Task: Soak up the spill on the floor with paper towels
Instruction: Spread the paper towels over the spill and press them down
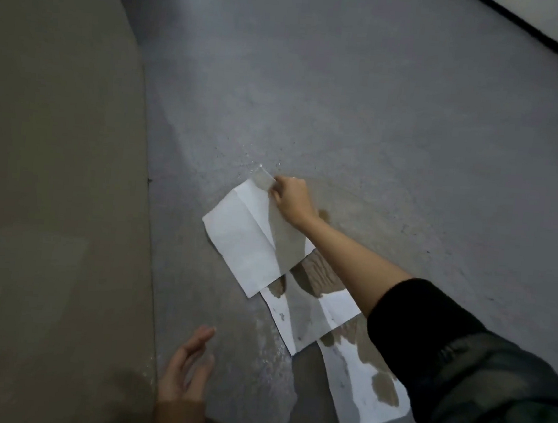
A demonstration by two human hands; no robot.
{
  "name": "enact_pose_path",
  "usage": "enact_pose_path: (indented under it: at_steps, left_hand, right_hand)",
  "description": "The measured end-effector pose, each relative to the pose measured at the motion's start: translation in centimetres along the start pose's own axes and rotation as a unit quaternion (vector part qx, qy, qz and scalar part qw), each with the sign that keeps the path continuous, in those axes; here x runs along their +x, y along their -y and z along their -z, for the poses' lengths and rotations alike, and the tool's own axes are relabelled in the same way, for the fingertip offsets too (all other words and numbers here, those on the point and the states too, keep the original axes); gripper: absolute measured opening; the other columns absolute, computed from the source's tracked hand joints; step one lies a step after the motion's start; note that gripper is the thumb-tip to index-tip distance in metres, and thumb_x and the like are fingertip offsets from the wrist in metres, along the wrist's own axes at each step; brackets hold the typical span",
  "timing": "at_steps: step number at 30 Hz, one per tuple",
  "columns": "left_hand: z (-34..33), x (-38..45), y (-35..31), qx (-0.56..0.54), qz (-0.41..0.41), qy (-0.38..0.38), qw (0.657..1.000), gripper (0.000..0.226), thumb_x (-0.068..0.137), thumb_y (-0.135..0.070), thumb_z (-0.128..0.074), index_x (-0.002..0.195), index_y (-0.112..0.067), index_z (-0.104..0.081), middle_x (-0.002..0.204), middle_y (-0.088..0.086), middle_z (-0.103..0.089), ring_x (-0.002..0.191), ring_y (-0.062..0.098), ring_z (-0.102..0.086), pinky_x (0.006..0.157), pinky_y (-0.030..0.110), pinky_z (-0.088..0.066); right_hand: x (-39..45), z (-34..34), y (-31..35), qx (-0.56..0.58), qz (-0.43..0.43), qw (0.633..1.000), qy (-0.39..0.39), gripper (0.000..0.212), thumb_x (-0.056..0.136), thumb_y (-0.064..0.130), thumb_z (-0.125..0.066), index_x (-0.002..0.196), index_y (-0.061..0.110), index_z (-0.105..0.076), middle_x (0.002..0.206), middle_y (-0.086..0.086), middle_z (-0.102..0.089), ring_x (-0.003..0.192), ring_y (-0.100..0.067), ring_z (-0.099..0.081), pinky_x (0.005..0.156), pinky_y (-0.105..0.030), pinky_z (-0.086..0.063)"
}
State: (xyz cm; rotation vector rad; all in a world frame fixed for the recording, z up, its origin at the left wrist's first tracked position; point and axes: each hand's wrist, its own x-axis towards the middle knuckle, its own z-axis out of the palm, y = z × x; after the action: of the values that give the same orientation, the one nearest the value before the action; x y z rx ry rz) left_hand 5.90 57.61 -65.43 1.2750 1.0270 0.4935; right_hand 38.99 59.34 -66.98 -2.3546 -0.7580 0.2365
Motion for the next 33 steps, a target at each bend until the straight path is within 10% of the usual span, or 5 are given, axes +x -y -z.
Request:
enact_pose_path:
  at_steps: [16, 24, 33]
  left_hand:
    - [0.6, 0.3, 1.0, -0.028, -0.004, -0.001, 1.000, 0.075, 0.083, 0.024, -0.046, 0.077, -0.044, -0.076, 0.087, -0.022, -0.073, 0.085, -0.009, -0.066, 0.074, 0.007, -0.047]
    - [0.6, 0.4, 1.0, -0.038, -0.011, -0.012, 0.999, 0.074, 0.083, 0.025, -0.047, 0.078, -0.043, -0.077, 0.089, -0.021, -0.074, 0.085, -0.009, -0.065, 0.075, 0.008, -0.048]
    - [0.2, 0.4, 0.8, -0.031, -0.003, -0.010, 0.999, 0.073, 0.084, 0.023, -0.046, 0.079, -0.043, -0.076, 0.092, -0.021, -0.073, 0.089, -0.010, -0.064, 0.078, 0.007, -0.046]
  right_hand:
    - [3.6, 0.7, -4.9, -0.002, -0.064, 0.998, -0.021, 0.017, 0.084, 0.001, -0.054, 0.067, -0.002, -0.055, 0.065, -0.015, -0.055, 0.063, -0.020, -0.045, 0.059, -0.031, -0.031]
    - [3.4, 0.9, -4.9, -0.097, -0.103, 0.989, -0.046, 0.038, 0.096, 0.015, -0.053, 0.134, 0.011, -0.051, 0.131, -0.011, -0.054, 0.126, -0.027, -0.044, 0.101, -0.037, -0.034]
    - [-3.9, -1.7, -6.1, -0.228, 0.081, 0.970, 0.032, 0.060, 0.099, 0.044, -0.037, 0.150, 0.014, -0.028, 0.157, -0.008, -0.027, 0.145, -0.025, -0.024, 0.116, -0.047, -0.016]
